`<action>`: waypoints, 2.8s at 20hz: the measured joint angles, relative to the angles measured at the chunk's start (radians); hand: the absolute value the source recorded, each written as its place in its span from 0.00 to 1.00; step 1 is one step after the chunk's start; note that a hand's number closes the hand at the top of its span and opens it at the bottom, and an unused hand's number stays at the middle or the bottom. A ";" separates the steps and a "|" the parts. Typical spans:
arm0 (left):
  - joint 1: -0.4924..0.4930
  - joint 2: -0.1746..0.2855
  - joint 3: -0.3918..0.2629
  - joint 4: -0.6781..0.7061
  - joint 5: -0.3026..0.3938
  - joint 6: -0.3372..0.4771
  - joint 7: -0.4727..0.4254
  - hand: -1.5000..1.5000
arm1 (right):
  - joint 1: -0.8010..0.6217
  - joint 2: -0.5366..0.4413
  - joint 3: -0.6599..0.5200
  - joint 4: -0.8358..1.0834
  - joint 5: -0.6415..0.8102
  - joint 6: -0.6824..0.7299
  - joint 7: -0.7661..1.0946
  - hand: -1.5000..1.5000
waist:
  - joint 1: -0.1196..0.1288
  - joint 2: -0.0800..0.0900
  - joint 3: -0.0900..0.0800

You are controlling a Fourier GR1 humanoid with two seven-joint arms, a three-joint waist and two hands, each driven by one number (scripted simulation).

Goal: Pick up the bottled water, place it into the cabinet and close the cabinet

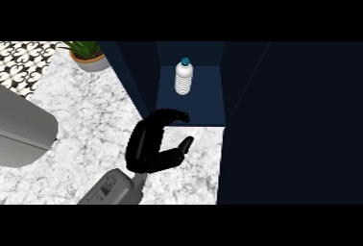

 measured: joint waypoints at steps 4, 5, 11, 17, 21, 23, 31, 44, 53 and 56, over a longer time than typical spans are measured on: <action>0.100 0.069 -0.001 -0.110 0.005 -0.009 0.013 0.00 | 0.001 -0.067 0.041 -0.003 0.015 0.047 -0.001 1.00 | 0.001 0.000 -0.001; 0.124 0.085 0.002 -0.138 0.005 -0.007 0.015 0.00 | -0.001 -0.084 0.051 -0.002 0.019 0.061 -0.002 1.00 | 0.000 0.000 -0.001; 0.284 0.188 0.038 -0.275 0.022 -0.019 -0.004 0.00 | 0.007 -0.166 0.111 -0.005 0.048 0.119 -0.046 1.00 | -0.009 -0.005 -0.001; 0.392 0.266 0.112 -0.390 0.094 -0.057 -0.001 0.00 | -0.021 -0.210 0.194 -0.010 0.066 0.107 -0.012 1.00 | -0.003 -0.005 -0.003; 0.456 0.312 0.162 -0.426 0.148 -0.102 -0.001 0.00 | -0.074 -0.239 0.265 -0.009 0.078 0.112 0.028 1.00 | 0.008 -0.006 -0.006; 0.483 0.338 0.185 -0.445 0.168 -0.124 -0.001 0.00 | -0.102 -0.258 0.275 -0.010 0.083 0.110 0.038 1.00 | 0.016 -0.008 -0.007; 0.579 0.425 0.265 -0.491 0.238 -0.213 -0.003 0.00 | -0.198 -0.276 0.307 -0.012 0.089 0.056 0.097 1.00 | 0.047 -0.005 -0.013; 0.654 0.525 0.349 -0.523 0.306 -0.361 -0.010 0.00 | -0.293 -0.247 0.331 0.000 0.046 0.036 0.178 1.00 | 0.127 0.024 -0.015; 0.658 0.579 0.393 -0.527 0.335 -0.433 -0.002 0.00 | -0.399 -0.258 0.318 0.001 0.026 0.082 0.237 1.00 | 0.183 0.041 -0.019; 0.658 0.592 0.400 -0.525 0.340 -0.447 0.004 0.00 | -0.450 -0.276 0.307 0.000 0.022 0.109 0.253 0.00 | 0.204 0.042 -0.022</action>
